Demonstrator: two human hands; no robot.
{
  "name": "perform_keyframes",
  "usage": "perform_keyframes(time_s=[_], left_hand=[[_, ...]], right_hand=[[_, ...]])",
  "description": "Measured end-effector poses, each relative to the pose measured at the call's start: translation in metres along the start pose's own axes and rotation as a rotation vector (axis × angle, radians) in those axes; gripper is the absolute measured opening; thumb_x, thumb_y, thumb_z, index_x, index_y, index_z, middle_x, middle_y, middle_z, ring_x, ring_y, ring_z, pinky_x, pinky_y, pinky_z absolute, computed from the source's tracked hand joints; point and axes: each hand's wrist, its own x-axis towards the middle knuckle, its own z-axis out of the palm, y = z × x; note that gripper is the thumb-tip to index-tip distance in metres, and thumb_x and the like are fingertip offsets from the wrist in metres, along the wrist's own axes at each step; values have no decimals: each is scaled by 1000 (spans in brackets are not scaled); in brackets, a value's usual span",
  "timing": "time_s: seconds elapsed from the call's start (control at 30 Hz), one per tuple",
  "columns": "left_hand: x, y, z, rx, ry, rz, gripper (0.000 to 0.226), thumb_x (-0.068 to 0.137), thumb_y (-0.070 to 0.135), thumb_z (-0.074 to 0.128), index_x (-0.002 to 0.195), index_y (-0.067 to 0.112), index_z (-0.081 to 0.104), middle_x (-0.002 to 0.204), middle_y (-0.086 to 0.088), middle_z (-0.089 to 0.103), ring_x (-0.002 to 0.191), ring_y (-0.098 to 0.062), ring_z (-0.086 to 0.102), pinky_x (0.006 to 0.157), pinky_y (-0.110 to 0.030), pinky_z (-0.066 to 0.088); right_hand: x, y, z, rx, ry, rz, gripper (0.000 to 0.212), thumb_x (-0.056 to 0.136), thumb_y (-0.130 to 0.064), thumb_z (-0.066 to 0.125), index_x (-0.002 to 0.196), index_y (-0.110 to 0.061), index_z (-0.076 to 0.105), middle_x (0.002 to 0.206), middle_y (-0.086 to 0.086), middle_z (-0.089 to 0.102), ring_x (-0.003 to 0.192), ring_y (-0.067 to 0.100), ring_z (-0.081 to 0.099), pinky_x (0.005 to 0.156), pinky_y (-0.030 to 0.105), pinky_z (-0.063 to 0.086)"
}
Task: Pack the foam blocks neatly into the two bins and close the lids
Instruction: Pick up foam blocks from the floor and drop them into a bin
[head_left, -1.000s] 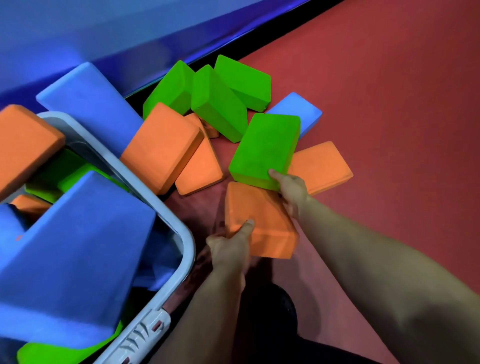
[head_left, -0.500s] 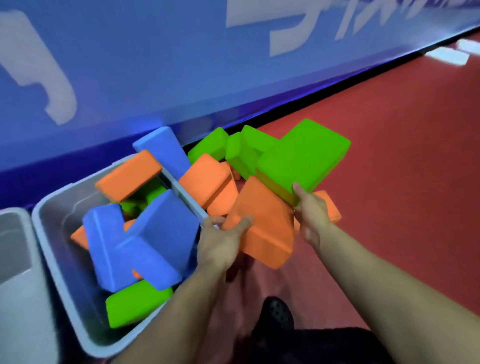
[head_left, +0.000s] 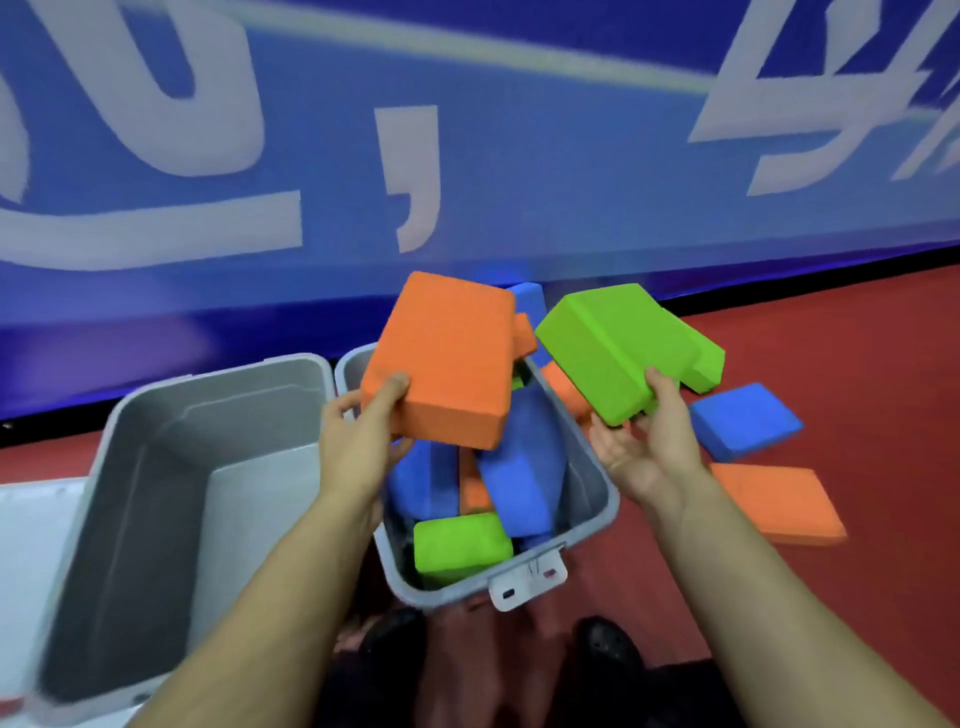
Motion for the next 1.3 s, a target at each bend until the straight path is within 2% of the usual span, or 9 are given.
perform_keyframes(time_s=[0.23, 0.33, 0.5, 0.67, 0.83, 0.97, 1.1, 1.2, 1.3], left_hand=[[48, -21, -50, -158, 293, -56, 71, 81, 39, 79, 140, 25, 42, 126, 2, 61, 109, -21, 66, 88, -41, 58], [56, -35, -65, 48, 391, 15, 84, 73, 42, 82, 145, 29, 41, 134, 3, 60, 115, -21, 63, 105, -46, 50], [72, -26, -57, 412, 434, 240, 82, 76, 42, 82, 147, 28, 45, 139, -4, 57, 120, -27, 60, 104, -45, 47], [88, -35, -24, 639, 161, 347, 75, 89, 21, 77, 154, 15, 40, 150, -12, 38, 130, -26, 50, 112, -32, 33], [99, -58, -11, 753, -156, 258, 71, 95, 8, 66, 158, 12, 31, 164, -13, 24, 150, -24, 29, 116, -18, 16], [102, -59, -12, 726, -262, 216, 66, 100, 5, 57, 159, 17, 30, 168, -8, 20, 154, -20, 23, 125, -29, 16], [95, -66, -12, 786, -285, 114, 56, 101, 4, 51, 155, 13, 38, 159, -12, 21, 145, -25, 36, 115, -15, 16], [93, -63, -15, 669, -219, 21, 59, 101, 4, 47, 158, 10, 32, 161, -11, 29, 145, -29, 40, 121, -35, 29], [96, -55, -23, 568, -89, -12, 54, 102, 7, 47, 155, 9, 36, 157, -12, 42, 142, -28, 44, 119, -40, 34]], right_hand=[[3, 24, 36, -169, -18, -34, 53, 92, -54, 63, 135, -23, 58, 122, 7, 67, 101, 22, 67, 92, 34, 52], [2, 40, 51, -237, -22, -69, 37, 92, -48, 67, 121, -26, 62, 116, 4, 68, 104, 25, 67, 103, 40, 51], [13, 54, 70, -340, -5, -184, 29, 88, -38, 76, 109, -21, 69, 108, -1, 75, 100, 23, 72, 89, 38, 59], [25, 60, 79, -353, -36, -260, 48, 86, -24, 81, 127, -8, 62, 111, 3, 76, 97, 12, 74, 70, 25, 62], [28, 59, 82, -484, 17, -375, 64, 81, -24, 86, 134, -14, 52, 101, -3, 74, 84, 4, 73, 90, 35, 60], [26, 60, 79, -571, 26, -423, 65, 75, -31, 89, 130, -20, 56, 102, -5, 75, 92, 9, 73, 95, 45, 58], [17, 67, 74, -764, 40, -549, 59, 66, -46, 90, 115, -35, 59, 104, -5, 73, 95, 10, 71, 93, 45, 57], [15, 76, 73, -885, 35, -615, 71, 52, -64, 84, 113, -40, 59, 116, -1, 66, 105, 12, 67, 97, 41, 55], [16, 80, 79, -726, -20, -513, 63, 63, -52, 89, 117, -32, 61, 111, -2, 71, 98, 11, 72, 95, 45, 58]])
